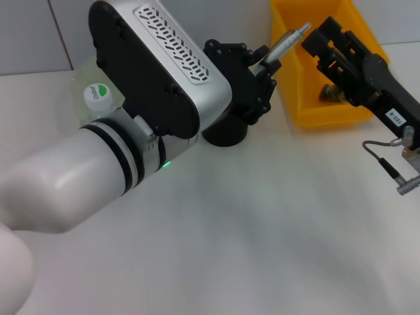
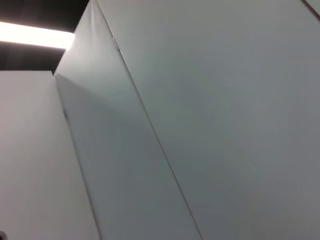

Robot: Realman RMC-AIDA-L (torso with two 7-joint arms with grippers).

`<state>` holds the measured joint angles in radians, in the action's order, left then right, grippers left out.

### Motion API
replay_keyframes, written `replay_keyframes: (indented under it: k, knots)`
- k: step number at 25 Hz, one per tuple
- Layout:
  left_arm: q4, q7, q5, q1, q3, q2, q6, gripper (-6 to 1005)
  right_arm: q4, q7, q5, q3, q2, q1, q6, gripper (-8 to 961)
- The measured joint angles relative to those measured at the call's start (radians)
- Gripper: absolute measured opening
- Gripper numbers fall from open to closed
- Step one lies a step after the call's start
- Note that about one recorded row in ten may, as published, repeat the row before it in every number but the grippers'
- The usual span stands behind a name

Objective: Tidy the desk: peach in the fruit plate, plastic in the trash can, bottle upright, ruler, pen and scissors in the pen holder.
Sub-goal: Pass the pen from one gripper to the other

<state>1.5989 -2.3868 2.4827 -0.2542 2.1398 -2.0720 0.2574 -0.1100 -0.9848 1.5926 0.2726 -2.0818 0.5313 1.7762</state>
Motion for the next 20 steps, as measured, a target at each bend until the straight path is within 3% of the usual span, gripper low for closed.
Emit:
replay_keyframes:
  k: [12, 17, 20]
  knots:
    - [-0.013, -0.007, -0.001, -0.014, 0.005, -0.002, -0.002, 204, 0.021, 0.027, 0.01, 0.017, 0.0, 0.022, -0.046, 715]
    - [-0.015, -0.011, -0.001, -0.02, 0.011, -0.002, 0.002, 206, 0.021, 0.031, 0.01, 0.026, -0.001, 0.031, -0.065, 566]
    - [-0.015, -0.011, -0.001, -0.02, 0.013, -0.002, 0.002, 207, 0.022, 0.031, 0.01, 0.03, -0.001, 0.037, -0.076, 565]
